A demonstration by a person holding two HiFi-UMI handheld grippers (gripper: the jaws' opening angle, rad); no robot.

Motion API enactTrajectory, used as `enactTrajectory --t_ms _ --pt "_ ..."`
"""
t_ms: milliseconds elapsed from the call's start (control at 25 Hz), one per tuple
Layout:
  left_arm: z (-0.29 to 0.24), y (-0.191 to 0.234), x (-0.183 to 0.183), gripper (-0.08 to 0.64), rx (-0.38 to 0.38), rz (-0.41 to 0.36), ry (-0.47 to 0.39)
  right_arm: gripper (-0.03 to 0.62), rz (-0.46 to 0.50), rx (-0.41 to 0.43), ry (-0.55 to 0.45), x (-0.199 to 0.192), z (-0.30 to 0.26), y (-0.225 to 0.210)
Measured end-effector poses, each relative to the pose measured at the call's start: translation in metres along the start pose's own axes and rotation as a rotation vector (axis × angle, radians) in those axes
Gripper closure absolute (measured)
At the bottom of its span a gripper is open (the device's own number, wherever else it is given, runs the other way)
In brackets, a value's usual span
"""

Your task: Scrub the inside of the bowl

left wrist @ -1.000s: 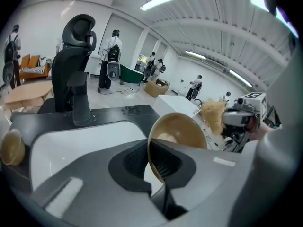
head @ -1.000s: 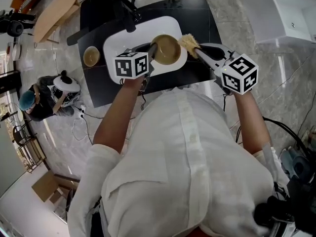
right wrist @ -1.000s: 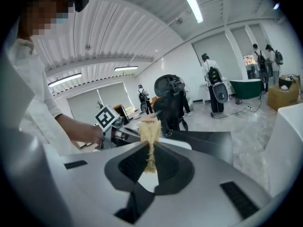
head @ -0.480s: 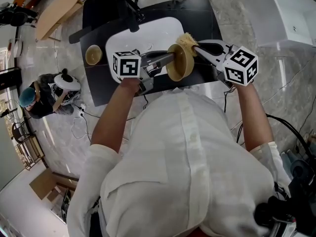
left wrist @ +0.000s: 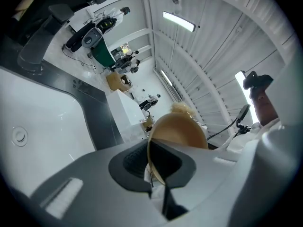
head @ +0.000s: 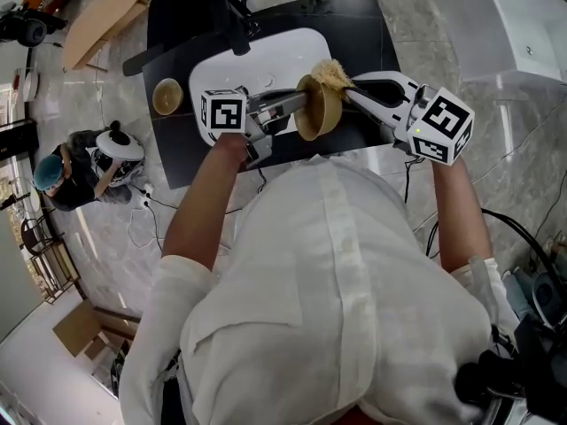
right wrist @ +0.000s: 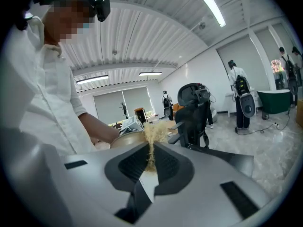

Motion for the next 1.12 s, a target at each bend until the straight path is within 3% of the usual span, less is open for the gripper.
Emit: enactTrajectory --t_ms 200,520,800,960,1120 --pt "0.003 0.002 -0.001 0.548 -0.024 0.092 -0.051 0.566 0.034 0.057 -0.032 0.010 0.005 0.015" --pt "0.006 0.003 0.007 0.548 -0.092 0.164 -0.155 0.566 0.053 0.193 -0.083 0.011 0.004 0.035" --pt "0.007 -0.006 0.020 0.549 -0.197 0.202 -0.248 0.566 0.054 0.320 -0.035 -0.005 -0.005 0.052" --pt "0.002 -0.022 0.025 0.549 -0.306 0.196 -0.256 0.566 0.081 0.314 0.049 -0.016 -0.014 0.050" --pt "-0.003 -0.029 0.024 0.549 -0.343 0.187 -0.228 0.566 0.081 0.289 0.070 -0.019 -0.015 0.044"
Point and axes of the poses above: the fingertips, and each gripper's own axes: z backward along the fingers, y to its left, x out of its top, the point moved 7 cm from there along z, backward along the fingers, and after that the axes turned 2 degrees about -z, right-handed, at the moved point
